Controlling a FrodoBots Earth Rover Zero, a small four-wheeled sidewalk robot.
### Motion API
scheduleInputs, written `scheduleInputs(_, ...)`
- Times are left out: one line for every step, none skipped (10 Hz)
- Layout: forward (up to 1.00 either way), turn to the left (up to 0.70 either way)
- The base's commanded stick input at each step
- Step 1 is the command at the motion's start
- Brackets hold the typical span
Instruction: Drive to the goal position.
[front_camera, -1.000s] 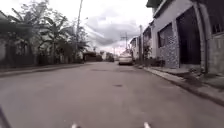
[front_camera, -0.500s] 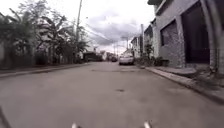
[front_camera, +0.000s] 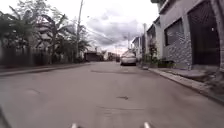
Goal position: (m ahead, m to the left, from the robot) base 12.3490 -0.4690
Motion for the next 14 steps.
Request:
scheduleInputs(0.7, 0.06)
scheduleInputs(0.7, 0.0)
scheduleInputs(0.7, 0.0)
scheduleInputs(0.7, 0.04)
scheduleInputs(0.7, 0.07)
scheduleInputs(0.7, 0.08)
scheduleInputs(0.7, 0.02)
scheduleInputs(0.7, 0.0)
scheduleInputs(0.7, 0.0)
scheduleInputs(0.7, 0.01)
scheduleInputs(0.7, 0.04)
scheduleInputs(0.7, 0.02)
scheduleInputs(0.7, 0.0)
scheduleInputs(0.7, 0.0)
